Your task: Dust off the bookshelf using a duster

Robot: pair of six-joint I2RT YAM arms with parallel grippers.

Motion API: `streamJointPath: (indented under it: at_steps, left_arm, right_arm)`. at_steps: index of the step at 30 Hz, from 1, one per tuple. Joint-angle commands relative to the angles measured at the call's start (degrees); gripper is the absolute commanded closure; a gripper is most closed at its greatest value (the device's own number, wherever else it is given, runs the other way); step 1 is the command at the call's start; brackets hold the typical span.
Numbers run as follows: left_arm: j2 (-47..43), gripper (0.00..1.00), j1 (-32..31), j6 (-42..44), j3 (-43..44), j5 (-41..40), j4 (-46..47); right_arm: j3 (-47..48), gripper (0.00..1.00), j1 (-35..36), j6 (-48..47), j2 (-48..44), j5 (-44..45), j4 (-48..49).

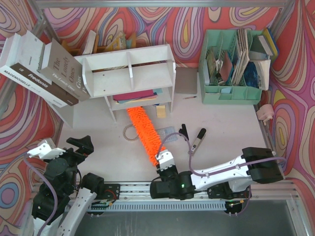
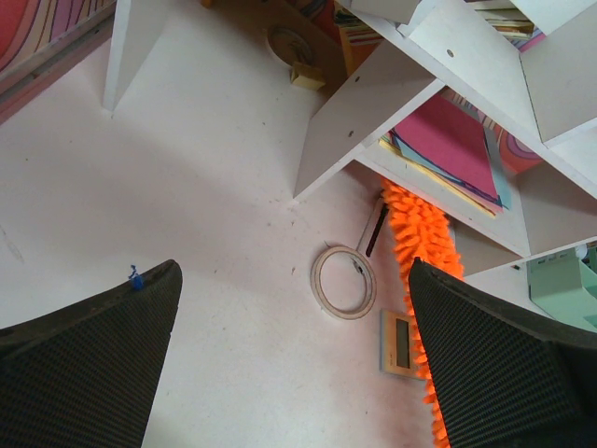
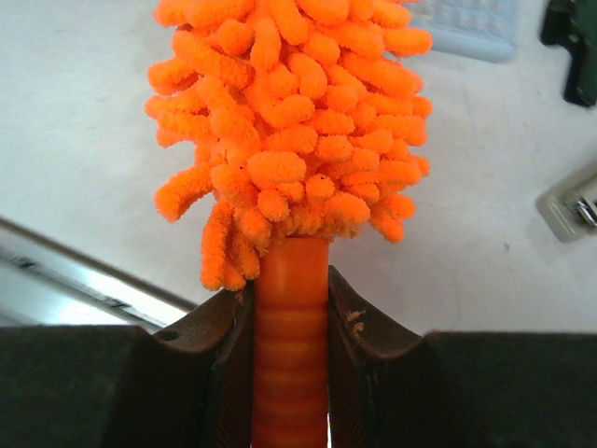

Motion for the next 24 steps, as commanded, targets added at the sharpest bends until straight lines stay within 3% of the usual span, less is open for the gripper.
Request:
streamJointPath:
  at_steps: [1, 7, 15, 24]
  left_arm:
    - [-0.2, 0.02, -0.2, 0.3, -0.7, 0.1, 1.1]
    - [-0.3, 0.02, -0.3, 0.3, -0.6, 0.1, 1.0]
    - [-0.5, 0.01, -0.3, 0.2, -0.6, 0.1, 0.9]
    - [-0.5, 0.02, -0.2, 0.2, -0.6, 0.1, 1.0]
  right_arm:
    - [4.0, 1.0, 2.9, -10.2, 2.9, 5.5, 7.2]
    - [3.0, 1.0, 2.8, -20.9, 4.6, -2.5, 16.0]
    - [4.9, 1.0, -1.8, -21.2, 7.9, -10.8, 14.1]
    - [8.2, 1.0, -1.1, -17.6, 4.6, -2.4, 8.4]
